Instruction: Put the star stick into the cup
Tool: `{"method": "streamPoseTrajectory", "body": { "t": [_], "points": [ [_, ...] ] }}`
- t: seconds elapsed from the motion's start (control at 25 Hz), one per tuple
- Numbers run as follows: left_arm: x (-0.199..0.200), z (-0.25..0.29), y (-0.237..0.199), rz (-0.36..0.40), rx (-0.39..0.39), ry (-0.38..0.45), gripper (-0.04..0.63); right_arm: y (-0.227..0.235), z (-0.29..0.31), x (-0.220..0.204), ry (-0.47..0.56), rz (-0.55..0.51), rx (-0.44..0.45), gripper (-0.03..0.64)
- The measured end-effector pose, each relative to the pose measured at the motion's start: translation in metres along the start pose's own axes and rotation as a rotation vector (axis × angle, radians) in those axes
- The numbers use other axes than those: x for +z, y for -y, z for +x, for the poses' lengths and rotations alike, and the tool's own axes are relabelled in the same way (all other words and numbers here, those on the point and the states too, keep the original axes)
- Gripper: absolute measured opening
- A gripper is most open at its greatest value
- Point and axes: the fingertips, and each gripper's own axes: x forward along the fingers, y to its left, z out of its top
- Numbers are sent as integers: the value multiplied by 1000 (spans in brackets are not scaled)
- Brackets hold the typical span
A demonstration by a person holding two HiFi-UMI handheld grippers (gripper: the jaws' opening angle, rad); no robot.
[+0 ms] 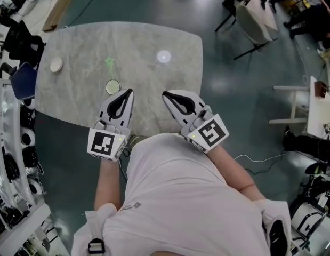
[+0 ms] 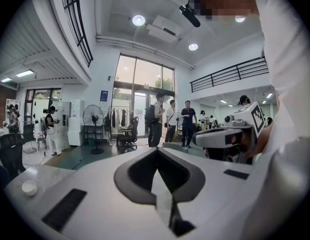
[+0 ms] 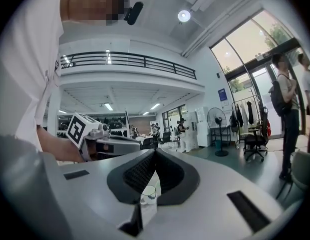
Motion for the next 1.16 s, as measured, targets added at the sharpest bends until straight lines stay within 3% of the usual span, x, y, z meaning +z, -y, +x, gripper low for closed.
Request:
{"method": "streamPoseTrajectory", "body": {
  "t": [0.24,1.16],
  "points": [
    [-3,-4,-3,-14,13,5,3,1,-2,-10,-35,11,-30,9],
    [-13,-5,-34,-48,-66,1,3,1,14,-11,-54,38,-166,9]
  ]
}}
